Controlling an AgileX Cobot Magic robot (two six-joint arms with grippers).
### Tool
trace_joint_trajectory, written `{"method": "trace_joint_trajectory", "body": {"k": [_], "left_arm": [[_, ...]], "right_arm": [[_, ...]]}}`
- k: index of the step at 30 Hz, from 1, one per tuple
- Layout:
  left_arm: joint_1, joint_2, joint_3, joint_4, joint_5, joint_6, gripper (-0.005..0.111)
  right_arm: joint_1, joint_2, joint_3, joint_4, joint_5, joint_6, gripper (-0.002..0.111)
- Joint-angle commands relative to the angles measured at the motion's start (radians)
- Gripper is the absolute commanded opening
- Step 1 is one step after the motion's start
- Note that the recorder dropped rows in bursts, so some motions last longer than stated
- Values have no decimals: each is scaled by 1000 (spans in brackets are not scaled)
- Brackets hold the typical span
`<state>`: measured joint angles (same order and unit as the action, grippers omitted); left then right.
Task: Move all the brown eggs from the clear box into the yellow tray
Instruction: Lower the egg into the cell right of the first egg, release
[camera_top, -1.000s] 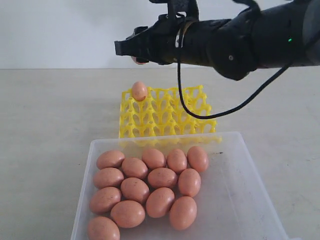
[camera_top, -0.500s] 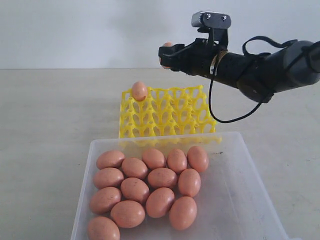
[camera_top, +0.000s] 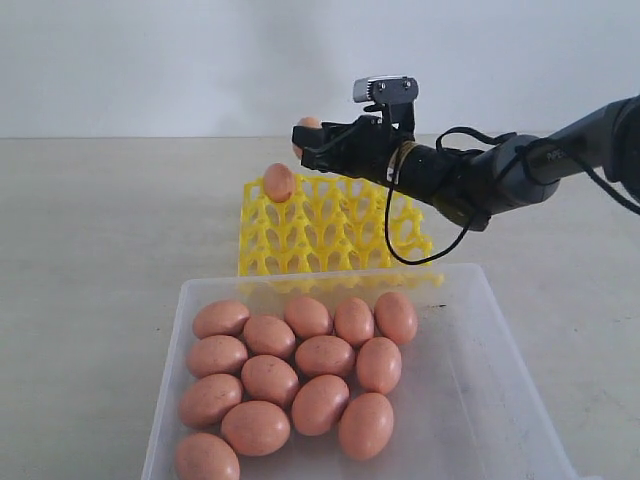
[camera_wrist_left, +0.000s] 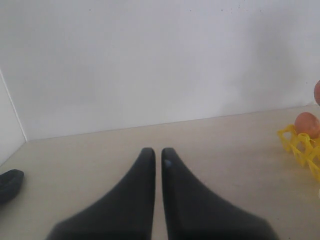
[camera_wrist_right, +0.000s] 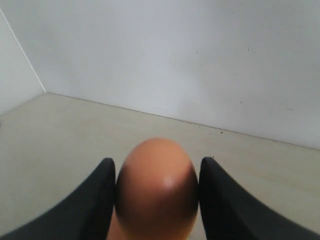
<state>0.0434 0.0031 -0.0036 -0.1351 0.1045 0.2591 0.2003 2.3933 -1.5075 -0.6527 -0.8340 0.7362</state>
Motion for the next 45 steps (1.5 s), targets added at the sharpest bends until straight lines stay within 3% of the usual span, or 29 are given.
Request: {"method": "trace_joint_trajectory", "body": {"k": [1,10,21,23,28,31,40,45], "left_arm": [[-6,-3,4,-3,-6,3,4],[-6,-3,4,-3,-6,3,4],[-6,-3,4,-3,-6,3,4],[-6,-3,4,-3,-6,3,4],[-6,-3,4,-3,-6,3,4],[-6,-3,4,-3,-4,3,4],[-6,-3,4,-3,-4,3,4],[-6,-3,4,-3,-4,3,4]], "right_arm": [[-9,11,-28,-68,-4,37,0],[-9,11,-28,-275,160,67,0],[-9,11,-28,-287,219,66,0],[-9,11,-28,-287,219,71,5],[-9,11,-28,-291,210,74,35],[-9,11,-28,-294,210,74,46],[-9,-80,-28,-303,243,65,47],[-9,-186,-28,-330,377,76,47]]}}
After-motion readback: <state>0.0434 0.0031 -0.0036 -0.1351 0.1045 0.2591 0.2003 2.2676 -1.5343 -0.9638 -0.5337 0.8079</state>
